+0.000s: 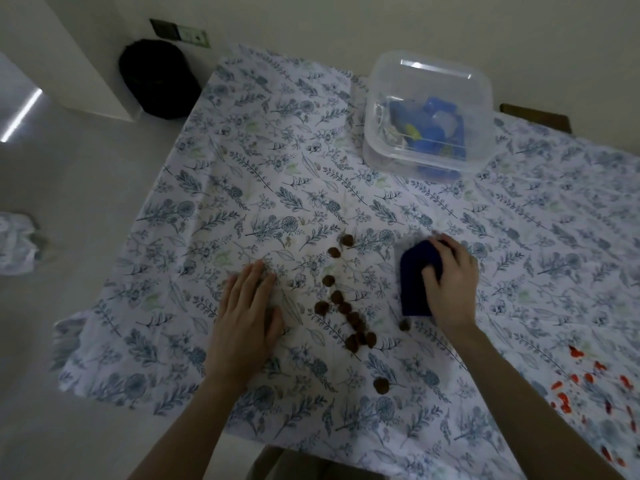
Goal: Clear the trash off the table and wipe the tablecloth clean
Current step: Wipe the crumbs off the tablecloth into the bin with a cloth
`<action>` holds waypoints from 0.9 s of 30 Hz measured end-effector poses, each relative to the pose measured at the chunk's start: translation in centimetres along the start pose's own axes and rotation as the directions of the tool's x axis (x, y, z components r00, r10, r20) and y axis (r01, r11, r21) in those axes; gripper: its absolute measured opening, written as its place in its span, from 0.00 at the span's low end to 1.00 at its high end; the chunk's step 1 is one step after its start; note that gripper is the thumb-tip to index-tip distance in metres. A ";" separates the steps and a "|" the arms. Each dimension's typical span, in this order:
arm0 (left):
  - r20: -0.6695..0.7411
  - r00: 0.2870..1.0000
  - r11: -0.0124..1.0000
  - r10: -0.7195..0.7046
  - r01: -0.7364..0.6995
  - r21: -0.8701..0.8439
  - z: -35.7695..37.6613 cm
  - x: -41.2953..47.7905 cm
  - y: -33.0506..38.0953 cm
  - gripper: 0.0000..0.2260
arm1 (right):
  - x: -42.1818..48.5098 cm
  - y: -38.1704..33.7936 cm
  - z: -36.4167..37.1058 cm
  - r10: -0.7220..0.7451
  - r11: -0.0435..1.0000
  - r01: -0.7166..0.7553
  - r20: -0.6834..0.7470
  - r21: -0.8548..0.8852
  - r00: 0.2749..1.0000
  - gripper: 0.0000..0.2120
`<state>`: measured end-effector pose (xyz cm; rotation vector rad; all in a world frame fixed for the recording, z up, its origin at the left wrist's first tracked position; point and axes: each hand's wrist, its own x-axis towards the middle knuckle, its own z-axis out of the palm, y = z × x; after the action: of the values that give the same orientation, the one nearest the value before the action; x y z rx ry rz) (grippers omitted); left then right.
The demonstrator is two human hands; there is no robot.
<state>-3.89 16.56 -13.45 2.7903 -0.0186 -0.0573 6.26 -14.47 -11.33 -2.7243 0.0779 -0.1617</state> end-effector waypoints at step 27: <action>-0.015 1.000 1.000 -0.008 0.008 -0.021 0.0 0.0 0.0 0.24 | 1.3 -9.7 4.1 -0.613 0.783 0.600 0.365 0.163 0.701 0.24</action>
<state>-3.89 16.52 -13.44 2.7693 -0.0033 -0.0379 8.38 -4.06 -11.04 -2.5802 -0.9500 0.2182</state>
